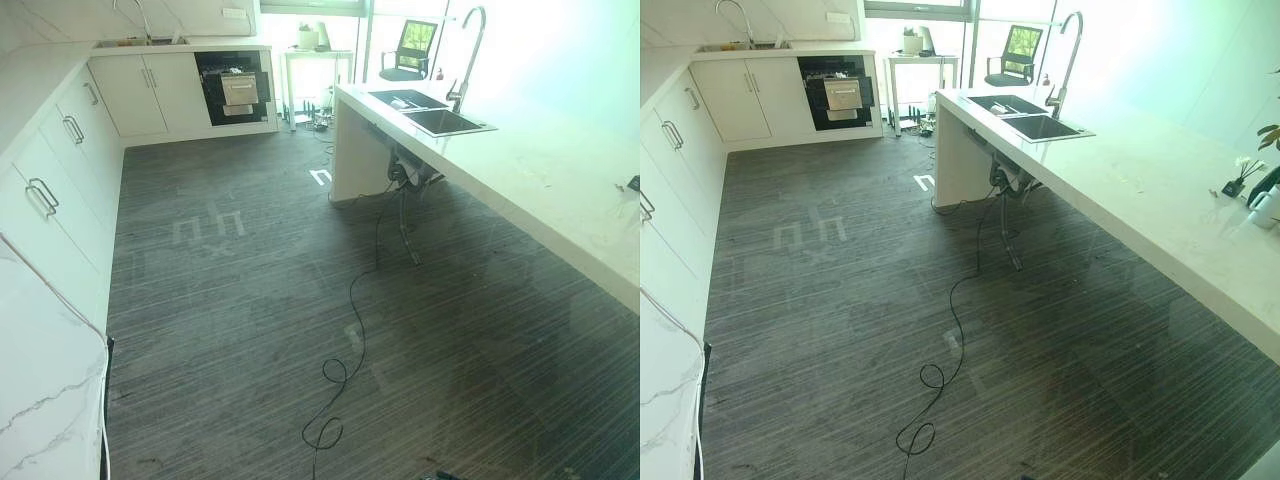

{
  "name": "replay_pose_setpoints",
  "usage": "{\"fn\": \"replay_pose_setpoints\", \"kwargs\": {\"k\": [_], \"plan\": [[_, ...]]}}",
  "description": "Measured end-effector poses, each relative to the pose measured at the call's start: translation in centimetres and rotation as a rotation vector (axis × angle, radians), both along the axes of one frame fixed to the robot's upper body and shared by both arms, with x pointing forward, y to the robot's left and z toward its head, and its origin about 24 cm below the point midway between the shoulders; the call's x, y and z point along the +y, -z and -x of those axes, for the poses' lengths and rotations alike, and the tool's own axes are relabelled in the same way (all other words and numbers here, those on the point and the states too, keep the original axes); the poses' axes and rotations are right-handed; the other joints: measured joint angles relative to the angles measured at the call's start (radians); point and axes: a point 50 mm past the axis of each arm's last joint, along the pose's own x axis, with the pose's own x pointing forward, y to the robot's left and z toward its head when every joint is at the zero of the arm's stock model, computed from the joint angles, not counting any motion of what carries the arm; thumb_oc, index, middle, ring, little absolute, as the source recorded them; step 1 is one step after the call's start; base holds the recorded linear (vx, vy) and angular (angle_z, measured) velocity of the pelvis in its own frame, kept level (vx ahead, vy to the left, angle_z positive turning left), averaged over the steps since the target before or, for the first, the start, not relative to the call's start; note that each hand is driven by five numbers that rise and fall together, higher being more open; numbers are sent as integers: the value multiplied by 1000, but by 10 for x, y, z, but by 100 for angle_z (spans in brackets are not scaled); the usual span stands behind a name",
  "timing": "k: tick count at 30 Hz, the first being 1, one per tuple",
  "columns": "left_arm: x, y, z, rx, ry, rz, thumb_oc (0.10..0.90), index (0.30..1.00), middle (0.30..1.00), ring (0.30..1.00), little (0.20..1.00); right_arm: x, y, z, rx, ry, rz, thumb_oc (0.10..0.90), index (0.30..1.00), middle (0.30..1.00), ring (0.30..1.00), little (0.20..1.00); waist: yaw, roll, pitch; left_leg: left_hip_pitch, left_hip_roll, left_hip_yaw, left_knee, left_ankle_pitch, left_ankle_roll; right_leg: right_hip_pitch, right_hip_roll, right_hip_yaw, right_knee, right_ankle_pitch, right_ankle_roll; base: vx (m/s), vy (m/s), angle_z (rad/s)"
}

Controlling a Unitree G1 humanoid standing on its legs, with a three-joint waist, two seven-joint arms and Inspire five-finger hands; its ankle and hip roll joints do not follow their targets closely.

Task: Place the dishes in the dishwasher.

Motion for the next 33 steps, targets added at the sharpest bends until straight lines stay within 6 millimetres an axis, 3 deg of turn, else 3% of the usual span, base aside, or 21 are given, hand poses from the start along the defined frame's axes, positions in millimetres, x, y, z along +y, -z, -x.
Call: {"fn": "replay_pose_setpoints", "kwargs": {"k": [30, 33], "plan": [[0, -1, -6, -11, 18, -12, 800, 900, 900, 900, 900, 1, 0, -1, 3, -1, -1, 800, 900, 900, 900, 900, -1, -3, 25, 4, 4, -14, 0, 3, 1, 13, 6, -14, -5, -10, -4, -2, -6, 1], [-1, -1, -10, -23, 22, -10, 800, 900, 900, 900, 900, 1, -1, -8, -26, 36, -14, 800, 900, 900, 900, 900, -1, -2, 33, 13, 4, -23, 0, 2, 0, 31, 7, -24, -12, -10, -4, 20, -67, 7]]}}
